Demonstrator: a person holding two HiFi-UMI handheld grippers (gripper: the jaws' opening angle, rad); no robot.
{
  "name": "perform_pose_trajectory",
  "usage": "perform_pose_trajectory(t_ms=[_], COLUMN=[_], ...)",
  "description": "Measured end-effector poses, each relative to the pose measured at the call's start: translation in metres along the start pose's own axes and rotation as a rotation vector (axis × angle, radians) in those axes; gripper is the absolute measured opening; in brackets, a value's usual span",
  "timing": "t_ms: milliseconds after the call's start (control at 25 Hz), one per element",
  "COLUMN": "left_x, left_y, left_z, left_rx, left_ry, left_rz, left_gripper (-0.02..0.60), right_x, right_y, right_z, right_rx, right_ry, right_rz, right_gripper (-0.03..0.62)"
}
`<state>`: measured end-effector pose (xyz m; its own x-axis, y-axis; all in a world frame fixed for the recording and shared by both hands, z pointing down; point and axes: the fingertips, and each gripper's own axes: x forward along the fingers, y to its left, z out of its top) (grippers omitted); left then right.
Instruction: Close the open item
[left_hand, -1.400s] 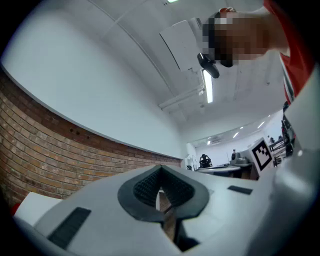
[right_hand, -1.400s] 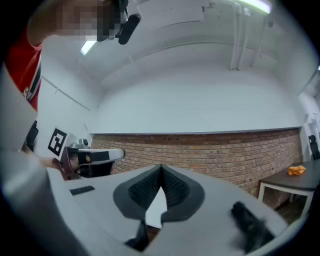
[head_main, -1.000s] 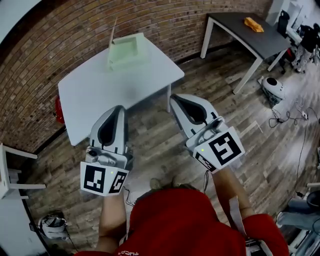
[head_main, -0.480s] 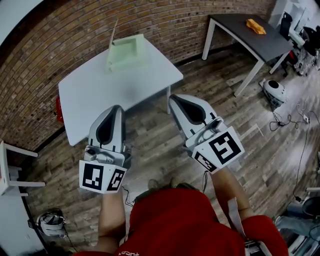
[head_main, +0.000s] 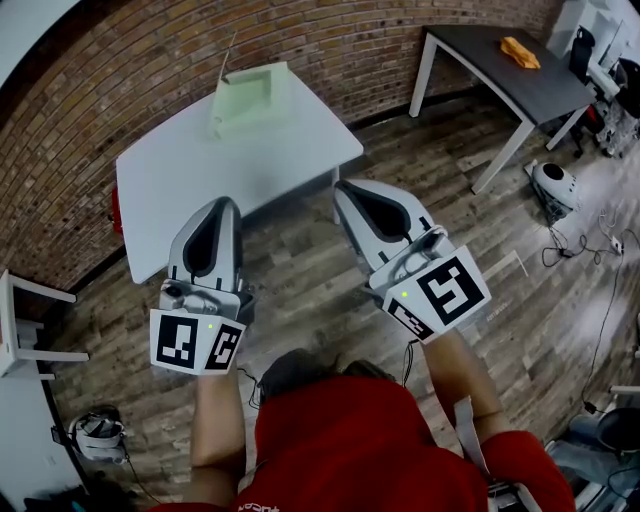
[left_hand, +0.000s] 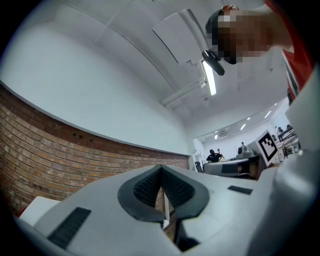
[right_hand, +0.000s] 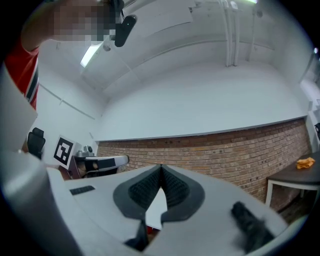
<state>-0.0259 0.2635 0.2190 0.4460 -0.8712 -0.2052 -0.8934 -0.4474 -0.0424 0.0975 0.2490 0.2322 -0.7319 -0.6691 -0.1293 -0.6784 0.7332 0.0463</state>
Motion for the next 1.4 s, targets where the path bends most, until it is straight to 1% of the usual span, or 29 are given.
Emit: perform_pose_trajectory(t_ms=[320,640,1080,1400], left_x=[0.008,0.038,0.102,0.145], left_y=[0.017,0.049,0.12,0.187], left_z=[-0.007,-0.021,-0.04,-0.058], left_rx=[-0.004,-0.005,0.01,0.012], left_ry=[0.004,0.0,0.008,0.032], left_rz=[0.036,0.051,0.036,0.015], left_gripper=[0.012,0.012,0.012,0.012], right_x=[0.013,0.051,0.133,0.208], right_y=[-0.007,-0.03,-0.067,-0.09], right_z=[-0.008,-0.018,-0.029,-0.043], right_rx=[-0.004,-0.018,-0.034,-0.029], right_ry=[0.024,0.042,0.056,0.077], right_rz=[0.02,0.027,0.01,-0.02], right_gripper=[0.031,0.031,0.031,0.031])
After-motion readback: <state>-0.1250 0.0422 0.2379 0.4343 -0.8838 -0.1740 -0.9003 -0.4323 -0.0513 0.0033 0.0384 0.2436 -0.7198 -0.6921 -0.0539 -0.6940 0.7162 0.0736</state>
